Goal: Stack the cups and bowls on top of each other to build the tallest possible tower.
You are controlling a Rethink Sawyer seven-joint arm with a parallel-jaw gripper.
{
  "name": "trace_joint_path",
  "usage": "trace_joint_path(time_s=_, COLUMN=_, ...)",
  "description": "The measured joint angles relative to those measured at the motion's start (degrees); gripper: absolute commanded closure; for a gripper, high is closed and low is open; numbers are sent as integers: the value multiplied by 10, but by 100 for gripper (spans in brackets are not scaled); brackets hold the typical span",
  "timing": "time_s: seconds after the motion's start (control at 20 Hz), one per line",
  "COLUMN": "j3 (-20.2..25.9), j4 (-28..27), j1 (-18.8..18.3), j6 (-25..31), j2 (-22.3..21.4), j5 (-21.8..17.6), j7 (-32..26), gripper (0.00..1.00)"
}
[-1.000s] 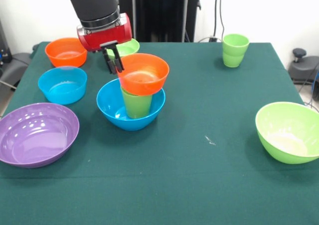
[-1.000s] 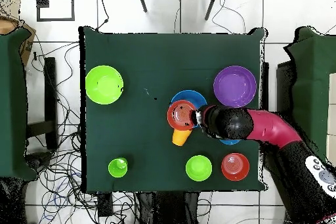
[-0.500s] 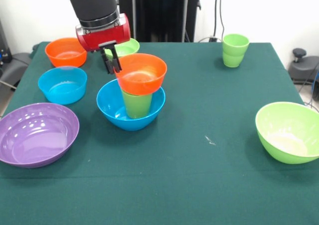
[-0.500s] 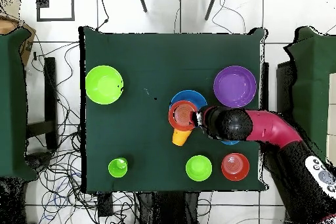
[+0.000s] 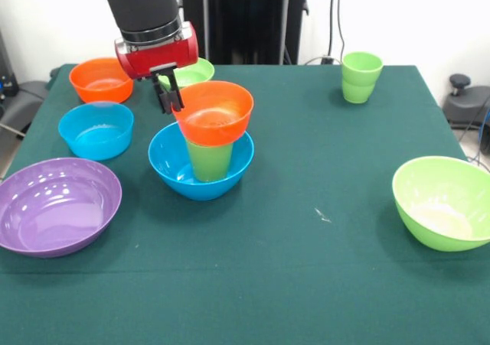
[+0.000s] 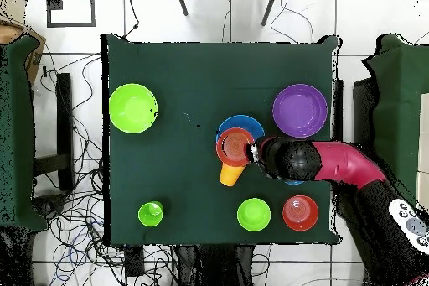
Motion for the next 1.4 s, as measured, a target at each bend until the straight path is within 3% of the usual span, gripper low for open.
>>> trace_joint_path(time_s=0.55, j3=0, j4=0, j1=2, j6=0, j2=-1, j5=-9, j7=0, gripper=100)
trace_joint_path(time_s=0.6, j3=0, j4=0, j1=3, j6=0, j2=-1, j5=-9, j7=0, gripper=0)
trace_joint_path(time_s=1.4, j3=0, j4=0, j1=4, j6=0, j2=-1, j5=-23, j7=0, gripper=0)
